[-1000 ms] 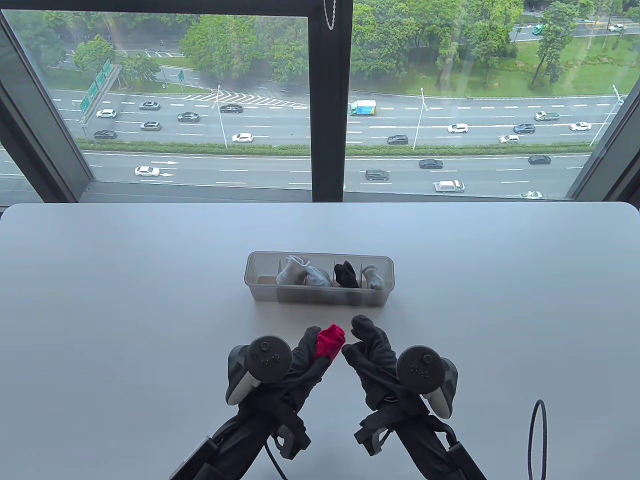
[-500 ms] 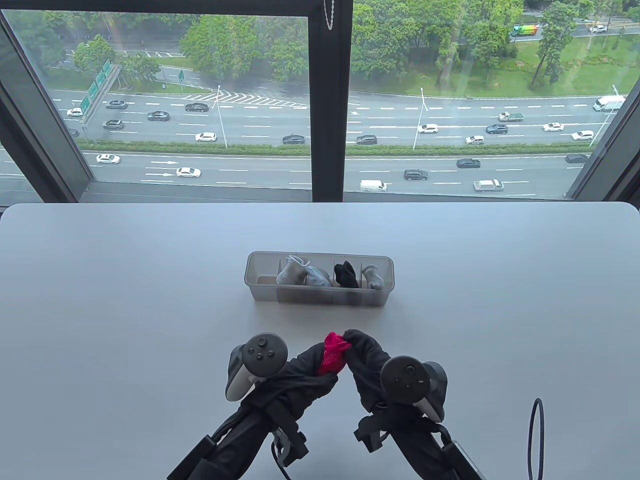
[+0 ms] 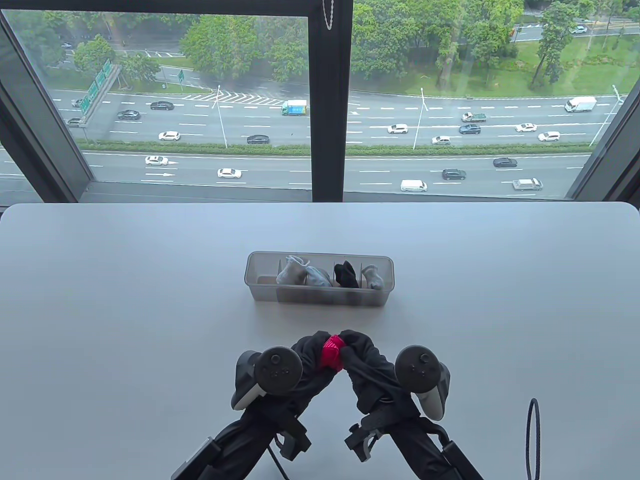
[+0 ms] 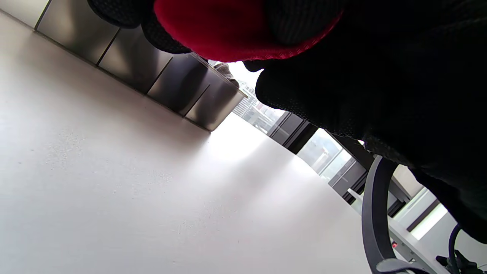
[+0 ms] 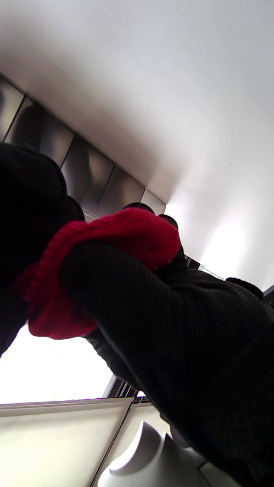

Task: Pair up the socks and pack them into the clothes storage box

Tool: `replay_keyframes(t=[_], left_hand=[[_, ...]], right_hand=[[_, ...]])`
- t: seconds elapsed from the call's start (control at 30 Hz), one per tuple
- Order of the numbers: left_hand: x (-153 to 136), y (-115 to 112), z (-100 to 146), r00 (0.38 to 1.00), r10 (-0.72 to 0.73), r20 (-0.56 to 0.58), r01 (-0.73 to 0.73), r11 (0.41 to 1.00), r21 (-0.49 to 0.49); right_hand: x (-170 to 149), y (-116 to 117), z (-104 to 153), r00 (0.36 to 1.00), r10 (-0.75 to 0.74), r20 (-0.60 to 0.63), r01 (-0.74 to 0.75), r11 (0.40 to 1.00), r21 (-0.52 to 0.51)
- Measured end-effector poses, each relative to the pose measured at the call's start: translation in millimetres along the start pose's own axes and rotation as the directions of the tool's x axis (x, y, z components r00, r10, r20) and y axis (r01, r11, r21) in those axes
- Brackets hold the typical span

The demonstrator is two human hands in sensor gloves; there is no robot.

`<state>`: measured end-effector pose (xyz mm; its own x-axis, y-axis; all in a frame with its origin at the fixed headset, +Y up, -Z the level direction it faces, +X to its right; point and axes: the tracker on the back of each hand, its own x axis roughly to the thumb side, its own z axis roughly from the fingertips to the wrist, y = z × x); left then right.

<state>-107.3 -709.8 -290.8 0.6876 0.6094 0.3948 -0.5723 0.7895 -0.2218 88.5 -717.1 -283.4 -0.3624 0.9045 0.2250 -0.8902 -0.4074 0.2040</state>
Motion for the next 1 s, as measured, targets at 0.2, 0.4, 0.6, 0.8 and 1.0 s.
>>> replay_keyframes(t=[0.2,0.4,0.6,0.8,1.0], left_hand=[[-14,13,1,0.980,0.199,0.013,-0.199,0.975,0.099],[-21,14,2,0.930,0.368,-0.004,-0.367,0.928,0.062],[-17,17,0,0.889,0.455,0.050,-0.453,0.890,-0.052],[-24,14,-3,0.888,0.454,-0.072,-0.456,0.849,-0.266],[-24,23,1,0.898,0.439,-0.031,-0.439,0.899,0.007]], right_hand=[[-8,-11,-6,0.996,0.080,0.036,-0.084,0.988,0.130],[-17,4,-4,0.999,-0.007,-0.040,0.013,0.987,0.163],[-29,-20,-8,0.988,0.148,-0.045,-0.145,0.988,0.054],[-21,-24,-6,0.975,0.222,0.013,-0.222,0.974,0.051],[-10,-6,-8,0.974,0.220,0.049,-0.225,0.964,0.143]])
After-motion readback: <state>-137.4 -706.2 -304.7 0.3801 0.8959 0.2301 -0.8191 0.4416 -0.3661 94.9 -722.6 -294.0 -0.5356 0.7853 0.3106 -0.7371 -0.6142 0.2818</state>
